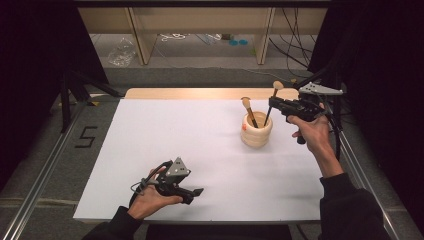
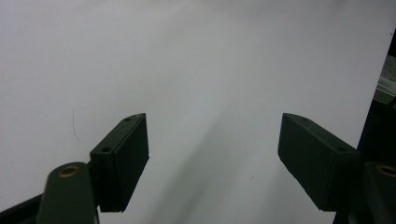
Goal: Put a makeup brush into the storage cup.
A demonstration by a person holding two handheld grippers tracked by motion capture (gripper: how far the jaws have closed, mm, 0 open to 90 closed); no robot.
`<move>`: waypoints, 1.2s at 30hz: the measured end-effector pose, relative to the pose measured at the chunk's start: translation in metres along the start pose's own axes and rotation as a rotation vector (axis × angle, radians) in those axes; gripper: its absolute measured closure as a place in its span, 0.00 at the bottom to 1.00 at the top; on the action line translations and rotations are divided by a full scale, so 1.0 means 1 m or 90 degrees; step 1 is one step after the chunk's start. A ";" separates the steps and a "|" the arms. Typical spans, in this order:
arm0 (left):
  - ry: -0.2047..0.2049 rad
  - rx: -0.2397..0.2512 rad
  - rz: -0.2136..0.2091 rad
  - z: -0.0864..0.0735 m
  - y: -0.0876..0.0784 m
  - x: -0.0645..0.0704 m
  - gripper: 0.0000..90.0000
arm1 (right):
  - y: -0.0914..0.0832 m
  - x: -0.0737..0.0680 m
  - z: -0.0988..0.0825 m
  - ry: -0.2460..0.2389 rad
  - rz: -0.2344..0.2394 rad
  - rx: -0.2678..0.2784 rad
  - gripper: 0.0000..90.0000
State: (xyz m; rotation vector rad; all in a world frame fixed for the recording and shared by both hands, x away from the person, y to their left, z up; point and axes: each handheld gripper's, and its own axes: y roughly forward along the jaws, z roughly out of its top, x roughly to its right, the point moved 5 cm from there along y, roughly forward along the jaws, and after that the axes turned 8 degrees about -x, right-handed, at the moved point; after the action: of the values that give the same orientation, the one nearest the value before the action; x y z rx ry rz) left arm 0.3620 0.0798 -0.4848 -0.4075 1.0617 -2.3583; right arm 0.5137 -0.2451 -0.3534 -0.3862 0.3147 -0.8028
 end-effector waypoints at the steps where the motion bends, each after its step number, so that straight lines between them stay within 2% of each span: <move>1: 0.001 0.001 0.001 0.000 0.000 -0.001 0.27 | 0.003 0.000 0.000 0.007 0.001 0.001 0.93; 2: 0.000 0.004 -0.005 0.000 0.000 0.000 0.27 | 0.005 0.002 -0.001 0.003 -0.003 0.005 0.93; 4: -0.001 0.003 0.000 0.000 -0.001 0.000 0.27 | 0.008 0.005 -0.001 0.011 -0.007 0.000 0.93; 11: -0.006 0.008 -0.001 0.000 -0.001 -0.001 0.27 | 0.018 0.012 -0.006 0.007 -0.017 -0.009 0.93; 12: -0.005 0.008 -0.001 0.000 -0.001 -0.001 0.27 | 0.021 0.013 -0.006 0.003 -0.018 0.000 0.93; 15: -0.004 0.007 -0.002 0.000 -0.001 0.000 0.27 | 0.023 0.014 -0.009 0.008 -0.017 -0.016 0.93; 18: -0.003 0.006 -0.002 0.000 -0.001 0.000 0.27 | 0.027 0.015 -0.010 0.009 -0.018 -0.008 0.93; 26: -0.005 0.005 0.002 0.000 -0.001 0.000 0.27 | 0.036 0.018 -0.019 0.022 -0.015 -0.025 0.93; 30: 0.005 0.006 0.002 0.000 -0.002 -0.001 0.27 | 0.039 0.017 -0.022 0.022 -0.011 -0.028 0.92; 32: -0.005 0.006 0.003 0.000 -0.002 -0.001 0.27 | 0.041 0.017 -0.023 0.016 -0.010 -0.033 0.92; 36: -0.004 0.006 0.003 0.000 -0.001 -0.001 0.26 | 0.044 0.018 -0.027 0.010 -0.014 -0.036 0.92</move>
State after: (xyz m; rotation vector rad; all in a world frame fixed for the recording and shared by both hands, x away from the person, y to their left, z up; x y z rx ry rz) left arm 0.3619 0.0811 -0.4839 -0.4079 1.0481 -2.3555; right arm 0.5424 -0.2360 -0.3992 -0.4371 0.3485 -0.8205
